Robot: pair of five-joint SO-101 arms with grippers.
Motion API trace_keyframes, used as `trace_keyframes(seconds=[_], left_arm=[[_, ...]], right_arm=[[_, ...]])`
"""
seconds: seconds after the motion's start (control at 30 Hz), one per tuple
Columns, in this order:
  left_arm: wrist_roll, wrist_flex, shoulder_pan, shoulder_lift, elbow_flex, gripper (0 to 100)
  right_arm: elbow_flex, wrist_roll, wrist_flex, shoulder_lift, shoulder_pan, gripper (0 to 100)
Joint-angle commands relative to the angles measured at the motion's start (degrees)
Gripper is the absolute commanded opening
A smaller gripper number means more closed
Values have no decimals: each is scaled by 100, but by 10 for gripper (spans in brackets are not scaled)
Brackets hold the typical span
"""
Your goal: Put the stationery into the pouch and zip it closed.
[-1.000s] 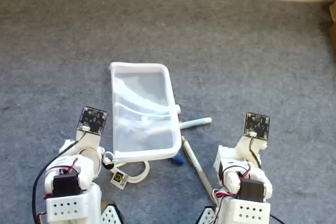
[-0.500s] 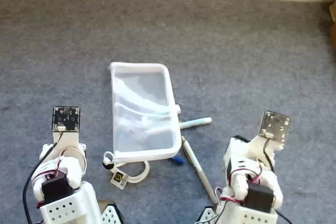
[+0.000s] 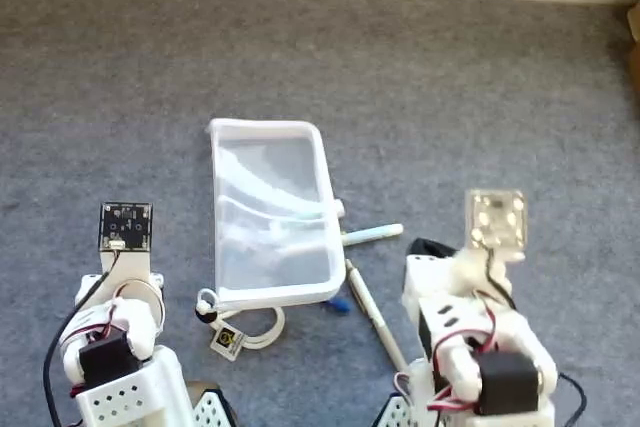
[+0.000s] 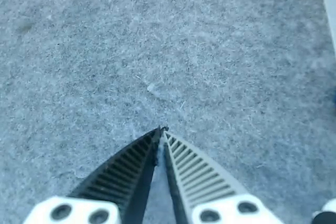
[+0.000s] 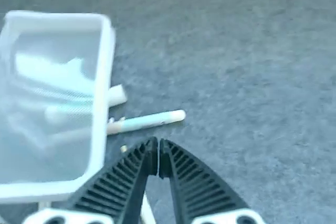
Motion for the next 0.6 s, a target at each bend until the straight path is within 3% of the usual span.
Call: trace_keyframes(seconds=[0.0,0.07,0.2,0.43,0.57], left_arm=[[44,18,-66,-22,-259,7],[44,18,-66,-22,-259,7],[44,18,-75,-22,-259,7],[53,-18,-356,-22,-259,7],[53,-18,-400,-22,-259,7]], right_arm=[[-831,-26,22,980,-673,4],[-1007,0,13,1200,-1182,4],[-1033,756,13,1332,-2290,4],[-752,765,-84,2079,-4048,4],[-760,369,-435,2791,-4611,4]])
